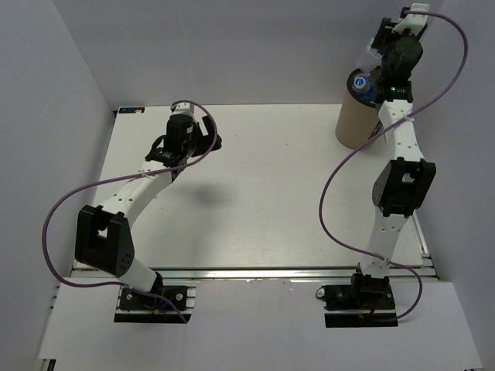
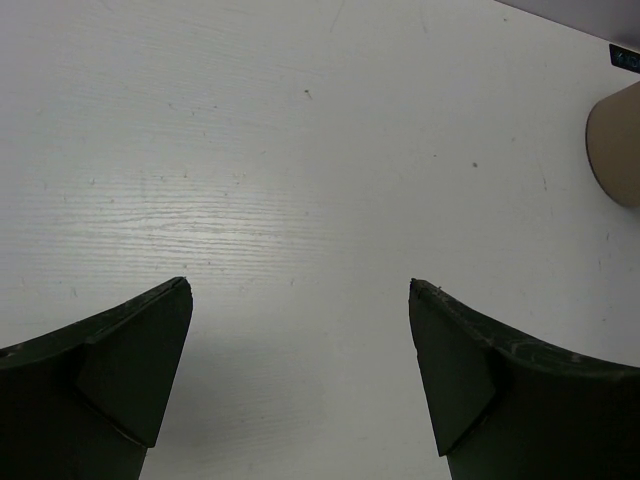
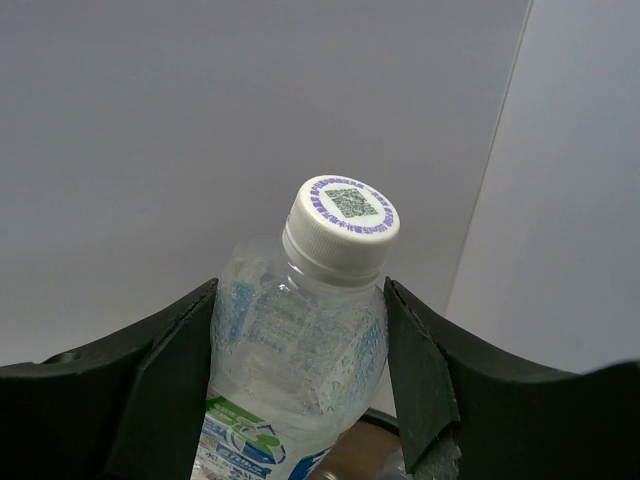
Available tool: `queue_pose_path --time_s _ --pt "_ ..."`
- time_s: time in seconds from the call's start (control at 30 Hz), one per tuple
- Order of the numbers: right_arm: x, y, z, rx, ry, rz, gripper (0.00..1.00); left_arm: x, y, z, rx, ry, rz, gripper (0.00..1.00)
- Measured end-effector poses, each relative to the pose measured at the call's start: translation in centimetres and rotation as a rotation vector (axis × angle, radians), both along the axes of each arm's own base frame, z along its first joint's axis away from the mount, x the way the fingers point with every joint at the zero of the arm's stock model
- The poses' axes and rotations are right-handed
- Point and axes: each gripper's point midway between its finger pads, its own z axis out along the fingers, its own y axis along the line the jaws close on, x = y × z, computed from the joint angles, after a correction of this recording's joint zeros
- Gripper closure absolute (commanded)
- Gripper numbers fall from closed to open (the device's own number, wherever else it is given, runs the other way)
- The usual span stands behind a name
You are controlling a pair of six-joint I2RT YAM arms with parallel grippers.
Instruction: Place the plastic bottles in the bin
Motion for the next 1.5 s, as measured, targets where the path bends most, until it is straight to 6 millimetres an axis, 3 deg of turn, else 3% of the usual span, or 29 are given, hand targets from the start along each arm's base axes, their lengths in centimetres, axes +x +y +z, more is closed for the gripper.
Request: queue_pose_path --time_s 0.07,0.17,0.5,0.93,1.2,1.23,1.37,1.5 --pt "1.5 -0.9 -2.9 -0.02 0.054 -0.037 0.92 0.1 0.2 0.0 0.007 -0.002 0.007 0.02" --pt "2.4 -2.0 -5.3 -0.046 0.096 -0.096 0.92 0.1 0.6 -0.1 0.017 -0.002 0.017 0.02" --pt "1.6 -3.9 -6.4 -0.099 0.141 -0.207 0.92 0.2 1.1 -0.2 0.037 -0.004 0.029 0.02" --pt "0.1 -3.9 -7.8 -0.047 0.124 -0.201 0.95 0.1 1.1 -0.5 0.034 0.003 0.026 0.02" --pt "-0.4 -3.9 -8.9 -0.011 0.118 -0.256 0.98 -1.1 1.6 -1.1 0.043 0.021 0.031 0.02" --pt "-0.6 -4.0 -9.1 -0.006 0.119 -0.265 0.96 -1.2 1.7 -1.0 0.044 0.02 0.032 0.02" --pt "-1.9 -4.0 -9.4 0.02 0.123 -0.292 0.64 -1.4 1.9 -0.3 0.04 0.006 0.042 0.02" --pt "-3.6 -3.3 -10.6 0.052 0.149 -0.288 0.63 -1.8 2.1 -0.2 0.033 0.003 0.047 0.02"
